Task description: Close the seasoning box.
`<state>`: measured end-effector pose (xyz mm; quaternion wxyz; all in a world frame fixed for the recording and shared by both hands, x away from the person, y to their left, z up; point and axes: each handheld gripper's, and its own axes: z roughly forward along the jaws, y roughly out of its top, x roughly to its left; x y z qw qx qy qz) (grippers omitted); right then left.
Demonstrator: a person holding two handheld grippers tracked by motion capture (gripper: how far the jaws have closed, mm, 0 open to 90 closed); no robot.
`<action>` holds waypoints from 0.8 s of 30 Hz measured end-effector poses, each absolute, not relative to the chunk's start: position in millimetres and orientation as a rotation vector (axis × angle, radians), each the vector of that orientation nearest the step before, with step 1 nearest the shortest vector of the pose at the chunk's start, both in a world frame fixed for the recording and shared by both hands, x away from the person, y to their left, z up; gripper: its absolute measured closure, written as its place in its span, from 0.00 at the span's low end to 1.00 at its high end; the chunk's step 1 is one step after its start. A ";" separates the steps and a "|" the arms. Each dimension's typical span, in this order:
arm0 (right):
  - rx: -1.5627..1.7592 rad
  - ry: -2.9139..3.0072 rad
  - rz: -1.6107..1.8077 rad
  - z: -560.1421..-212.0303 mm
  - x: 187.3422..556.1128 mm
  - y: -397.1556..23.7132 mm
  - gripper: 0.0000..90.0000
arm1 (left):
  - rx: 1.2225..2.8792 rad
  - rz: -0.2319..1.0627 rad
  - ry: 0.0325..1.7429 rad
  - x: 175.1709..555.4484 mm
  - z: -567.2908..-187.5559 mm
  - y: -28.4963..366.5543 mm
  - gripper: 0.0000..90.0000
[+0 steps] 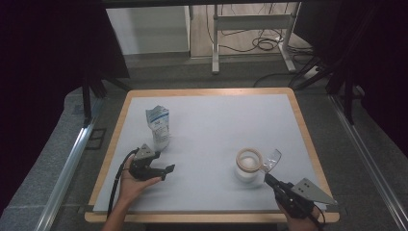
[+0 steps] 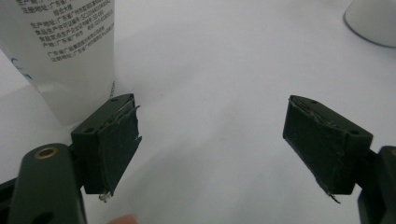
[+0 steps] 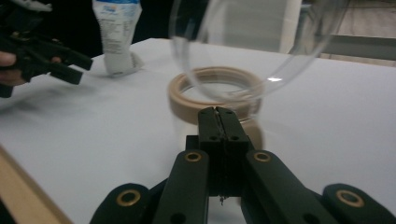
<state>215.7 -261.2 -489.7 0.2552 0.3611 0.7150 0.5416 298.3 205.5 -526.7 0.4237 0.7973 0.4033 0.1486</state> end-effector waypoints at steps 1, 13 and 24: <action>0.990 1.929 1.468 -488.7 217.5 -264.3 1.00 | 1.999 0.374 1.008 298.3 -526.9 205.1 0.21; 1.018 1.850 1.472 -474.4 238.0 -273.7 1.00 | 1.994 0.372 1.009 295.1 -527.6 205.9 0.21; 0.989 1.861 1.488 -468.3 245.6 -262.4 1.00 | 2.008 0.371 1.016 294.6 -529.5 203.1 0.21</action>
